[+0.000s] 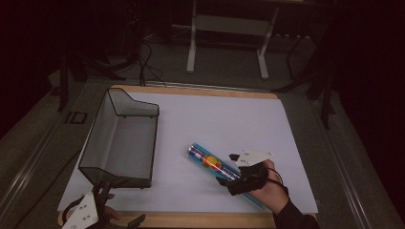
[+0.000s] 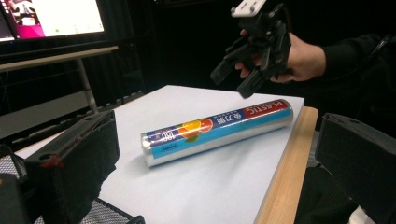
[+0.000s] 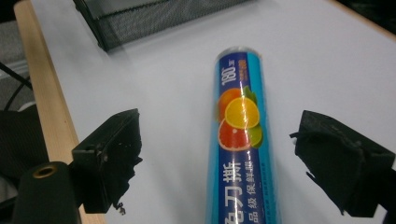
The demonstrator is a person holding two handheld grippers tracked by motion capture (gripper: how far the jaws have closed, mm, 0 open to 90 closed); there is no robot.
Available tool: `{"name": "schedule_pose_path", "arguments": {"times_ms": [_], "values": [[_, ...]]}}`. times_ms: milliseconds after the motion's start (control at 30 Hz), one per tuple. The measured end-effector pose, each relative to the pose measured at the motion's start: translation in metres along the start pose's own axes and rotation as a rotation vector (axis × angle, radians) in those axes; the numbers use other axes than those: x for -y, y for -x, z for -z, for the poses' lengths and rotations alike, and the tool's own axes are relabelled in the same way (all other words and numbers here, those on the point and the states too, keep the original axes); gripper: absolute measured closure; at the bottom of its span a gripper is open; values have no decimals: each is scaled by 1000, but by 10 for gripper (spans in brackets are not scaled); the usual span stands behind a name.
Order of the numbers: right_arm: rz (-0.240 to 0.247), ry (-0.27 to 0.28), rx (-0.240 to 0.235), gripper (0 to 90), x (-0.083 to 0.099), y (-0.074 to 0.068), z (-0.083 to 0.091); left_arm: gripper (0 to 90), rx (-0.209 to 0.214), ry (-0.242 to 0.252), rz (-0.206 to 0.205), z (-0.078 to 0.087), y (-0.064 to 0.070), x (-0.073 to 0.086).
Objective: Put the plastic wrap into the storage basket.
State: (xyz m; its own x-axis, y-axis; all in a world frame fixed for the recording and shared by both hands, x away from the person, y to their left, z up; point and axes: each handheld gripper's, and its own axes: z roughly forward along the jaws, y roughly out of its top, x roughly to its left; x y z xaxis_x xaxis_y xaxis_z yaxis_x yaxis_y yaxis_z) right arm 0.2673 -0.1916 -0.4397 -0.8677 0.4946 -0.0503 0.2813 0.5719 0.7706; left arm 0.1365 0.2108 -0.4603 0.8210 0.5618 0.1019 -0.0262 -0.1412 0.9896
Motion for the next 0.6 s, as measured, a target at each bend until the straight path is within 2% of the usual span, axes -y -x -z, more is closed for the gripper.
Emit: {"name": "schedule_pose_path", "arguments": {"times_ms": [333,600], "values": [[-8,-102,-2,151,5,10,-28,6,3,-7,-3,-1,0,0],[-33,-200,2,152,8,23,-42,6,11,-14,-1,-2,-1,1]]}}
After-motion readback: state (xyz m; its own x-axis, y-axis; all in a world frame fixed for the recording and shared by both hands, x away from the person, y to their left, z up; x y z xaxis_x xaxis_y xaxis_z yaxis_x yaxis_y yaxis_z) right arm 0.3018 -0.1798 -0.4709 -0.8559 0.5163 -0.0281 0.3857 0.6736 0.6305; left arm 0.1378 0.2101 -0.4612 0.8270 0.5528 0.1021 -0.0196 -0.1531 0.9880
